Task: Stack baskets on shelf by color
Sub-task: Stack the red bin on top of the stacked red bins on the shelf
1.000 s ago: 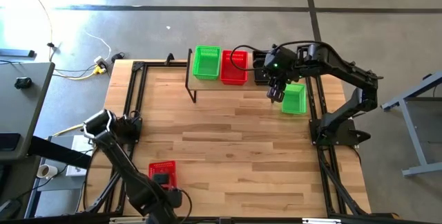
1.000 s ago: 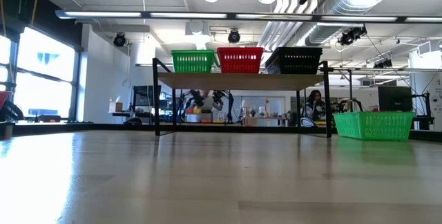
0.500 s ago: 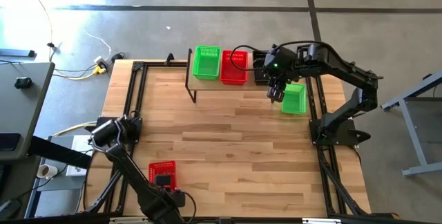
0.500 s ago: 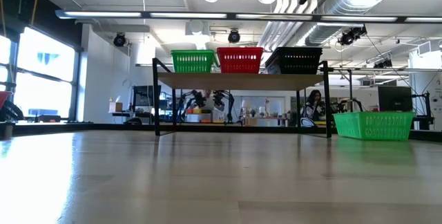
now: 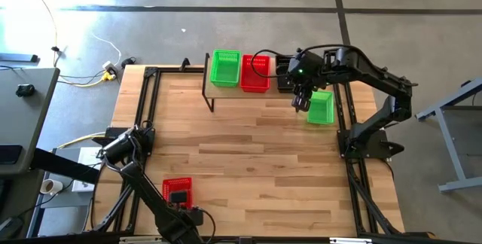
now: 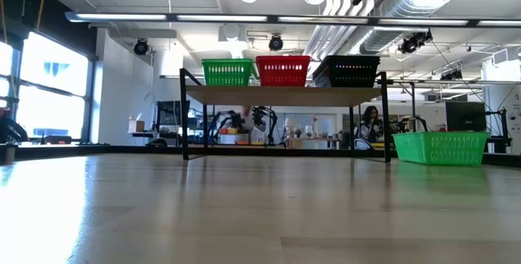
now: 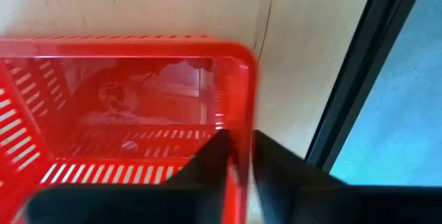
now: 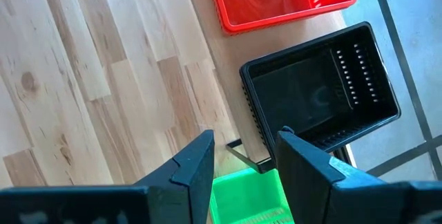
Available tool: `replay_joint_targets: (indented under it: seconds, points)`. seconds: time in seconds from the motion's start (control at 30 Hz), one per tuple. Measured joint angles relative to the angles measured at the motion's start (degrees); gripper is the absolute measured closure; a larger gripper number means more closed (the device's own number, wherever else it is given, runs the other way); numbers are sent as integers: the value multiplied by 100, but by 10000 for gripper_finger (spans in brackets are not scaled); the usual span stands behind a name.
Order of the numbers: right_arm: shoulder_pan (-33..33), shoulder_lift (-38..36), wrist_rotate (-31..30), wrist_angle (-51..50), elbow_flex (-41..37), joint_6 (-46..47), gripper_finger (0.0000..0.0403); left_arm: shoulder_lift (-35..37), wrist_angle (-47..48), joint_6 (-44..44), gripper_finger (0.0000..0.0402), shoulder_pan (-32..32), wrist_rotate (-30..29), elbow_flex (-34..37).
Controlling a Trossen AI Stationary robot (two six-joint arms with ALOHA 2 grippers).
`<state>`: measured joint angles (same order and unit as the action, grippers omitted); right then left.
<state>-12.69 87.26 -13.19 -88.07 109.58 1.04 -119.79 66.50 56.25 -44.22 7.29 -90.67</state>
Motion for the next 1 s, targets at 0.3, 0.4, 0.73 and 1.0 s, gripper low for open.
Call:
replay_joint_targets:
  seconds: [0.3,0.4,0.73,1.0]
  points:
    - [0,0,13,0,0,11,263,86,5,27,396,275,-37,-7]
    - [0,0,2,0,0,2,263,258,11,15,396,398,-100,-29]
    - [-2,0,-28,-2,0,179,263,949,5,-304,399,1016,-877,-344]
    - [-2,0,-31,8,0,195,263,1679,17,-859,401,1653,-1627,-356]
